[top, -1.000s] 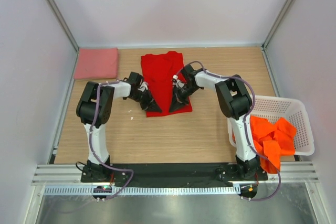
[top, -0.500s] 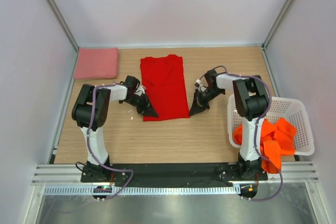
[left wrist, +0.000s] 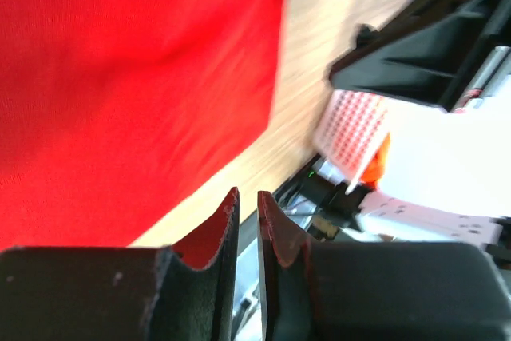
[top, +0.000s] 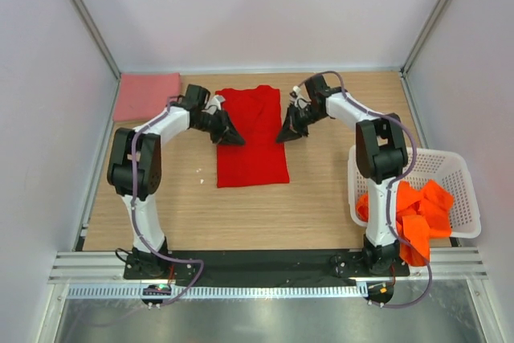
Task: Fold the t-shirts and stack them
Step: Fold the tshirt
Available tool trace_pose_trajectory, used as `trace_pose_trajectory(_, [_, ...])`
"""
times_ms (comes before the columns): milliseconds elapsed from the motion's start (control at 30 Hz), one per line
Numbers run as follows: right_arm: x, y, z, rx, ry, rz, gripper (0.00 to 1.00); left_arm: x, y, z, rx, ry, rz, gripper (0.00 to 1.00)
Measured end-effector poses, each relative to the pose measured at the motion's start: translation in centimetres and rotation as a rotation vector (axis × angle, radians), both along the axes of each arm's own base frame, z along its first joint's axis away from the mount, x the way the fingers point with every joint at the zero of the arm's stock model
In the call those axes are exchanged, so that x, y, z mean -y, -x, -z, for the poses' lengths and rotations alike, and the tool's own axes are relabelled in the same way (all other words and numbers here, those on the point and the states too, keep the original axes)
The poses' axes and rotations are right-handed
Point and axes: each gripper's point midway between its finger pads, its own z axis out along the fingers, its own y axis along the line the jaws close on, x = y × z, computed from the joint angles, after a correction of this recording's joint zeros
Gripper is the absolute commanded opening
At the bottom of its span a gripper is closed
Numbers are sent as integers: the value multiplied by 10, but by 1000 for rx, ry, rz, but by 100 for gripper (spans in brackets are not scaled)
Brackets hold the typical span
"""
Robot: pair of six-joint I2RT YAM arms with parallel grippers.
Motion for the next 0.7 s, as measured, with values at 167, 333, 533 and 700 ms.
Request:
trace_pose_trajectory(167, [-39, -43, 0, 44, -71, 20, 2, -8, -46, 5, 21, 25, -41, 14])
trace_pose_trajectory(333, [-57, -53, 27, -39, -106, 75, 2, -20, -56, 50, -82, 5, -73, 14])
trace_pose_trajectory(533, [-43, -66, 48, -87, -107, 140, 2, -34, -57, 70, -131, -6, -101, 14])
trace_pose_trajectory(700, [-8, -86, 54, -75, -93, 206, 2, -49, -63, 74, -137, -3, -128, 18])
